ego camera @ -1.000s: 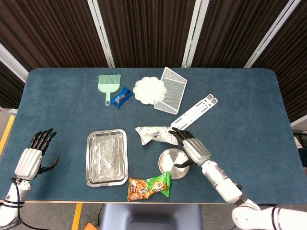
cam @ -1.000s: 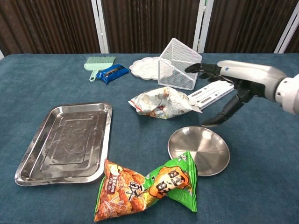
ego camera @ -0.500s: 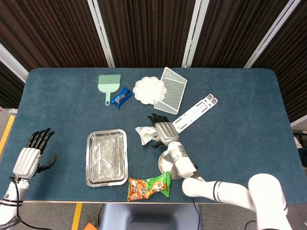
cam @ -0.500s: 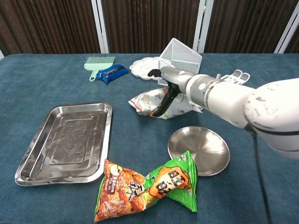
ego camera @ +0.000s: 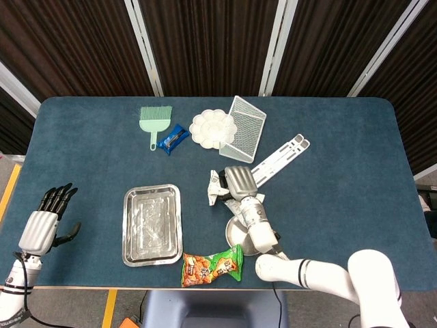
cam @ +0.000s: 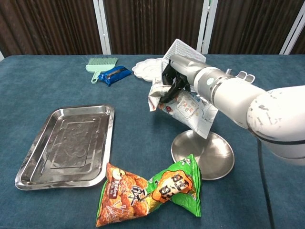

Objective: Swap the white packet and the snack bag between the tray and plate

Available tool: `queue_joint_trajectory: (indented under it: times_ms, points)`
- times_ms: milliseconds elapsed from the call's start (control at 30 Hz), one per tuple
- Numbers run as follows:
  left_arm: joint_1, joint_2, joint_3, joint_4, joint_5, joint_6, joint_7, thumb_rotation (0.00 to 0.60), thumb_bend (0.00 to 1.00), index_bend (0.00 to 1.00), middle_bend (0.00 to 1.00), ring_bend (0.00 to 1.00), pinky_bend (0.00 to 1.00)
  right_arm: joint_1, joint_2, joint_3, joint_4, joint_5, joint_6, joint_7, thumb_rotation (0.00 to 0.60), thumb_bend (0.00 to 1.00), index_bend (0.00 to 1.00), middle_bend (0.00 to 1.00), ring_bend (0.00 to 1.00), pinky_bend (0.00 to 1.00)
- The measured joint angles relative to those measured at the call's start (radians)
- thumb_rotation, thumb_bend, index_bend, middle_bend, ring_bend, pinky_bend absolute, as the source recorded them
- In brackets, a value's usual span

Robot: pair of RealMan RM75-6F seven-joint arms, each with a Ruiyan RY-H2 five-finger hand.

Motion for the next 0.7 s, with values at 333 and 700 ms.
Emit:
queue_joint_trajectory:
  times_ms: [333,700]
  points:
    - [0.000,-0.001,0.004,-0.020,0.014,0.008,0.022,0.600,0.38,0.00,0.00,0.00,0.04,-0.094,0.225,-0.067,-0.386,-0.036,0.060,-0.053,0.600,0.41,0.86,0.74,0.68,0.80]
    - [0.003,0.004,0.008,-0.036,0.024,0.016,0.021,0.600,0.38,0.00,0.00,0.00,0.04,-0.217,0.324,-0.253,-0.503,-0.175,0.089,-0.042,0.600,0.41,0.83,0.74,0.68,0.80]
